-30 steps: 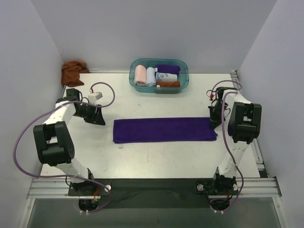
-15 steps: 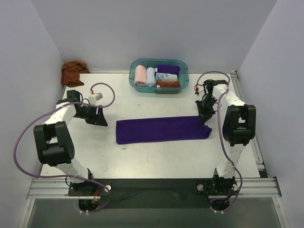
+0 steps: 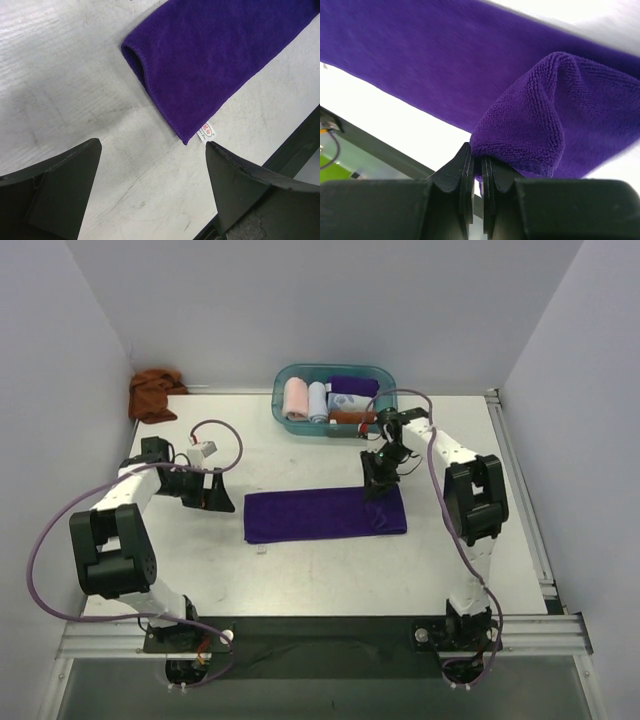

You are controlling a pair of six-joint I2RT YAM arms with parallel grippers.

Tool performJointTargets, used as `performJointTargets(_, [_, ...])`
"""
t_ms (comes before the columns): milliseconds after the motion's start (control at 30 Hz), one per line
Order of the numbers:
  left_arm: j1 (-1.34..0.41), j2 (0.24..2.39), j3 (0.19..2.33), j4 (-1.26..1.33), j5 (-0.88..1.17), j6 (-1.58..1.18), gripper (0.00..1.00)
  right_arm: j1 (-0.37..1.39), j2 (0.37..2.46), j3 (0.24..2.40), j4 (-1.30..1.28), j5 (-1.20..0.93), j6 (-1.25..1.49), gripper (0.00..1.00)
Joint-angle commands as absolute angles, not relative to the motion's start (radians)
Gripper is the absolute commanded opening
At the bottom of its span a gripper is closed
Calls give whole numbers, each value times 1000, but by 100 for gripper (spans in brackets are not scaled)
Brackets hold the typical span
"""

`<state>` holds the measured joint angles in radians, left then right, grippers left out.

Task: Roll the towels
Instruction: Fold the towel

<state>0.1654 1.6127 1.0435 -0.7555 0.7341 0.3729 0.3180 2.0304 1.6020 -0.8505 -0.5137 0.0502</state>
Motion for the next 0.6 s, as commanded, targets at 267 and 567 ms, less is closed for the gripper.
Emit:
performJointTargets(267, [167, 1522, 1002, -634, 750, 305, 97, 434, 2143, 1712, -808, -568, 195, 0])
performJointTargets(567, [167, 1539, 999, -632, 746, 311, 97, 463, 2166, 1730, -808, -564, 219, 0])
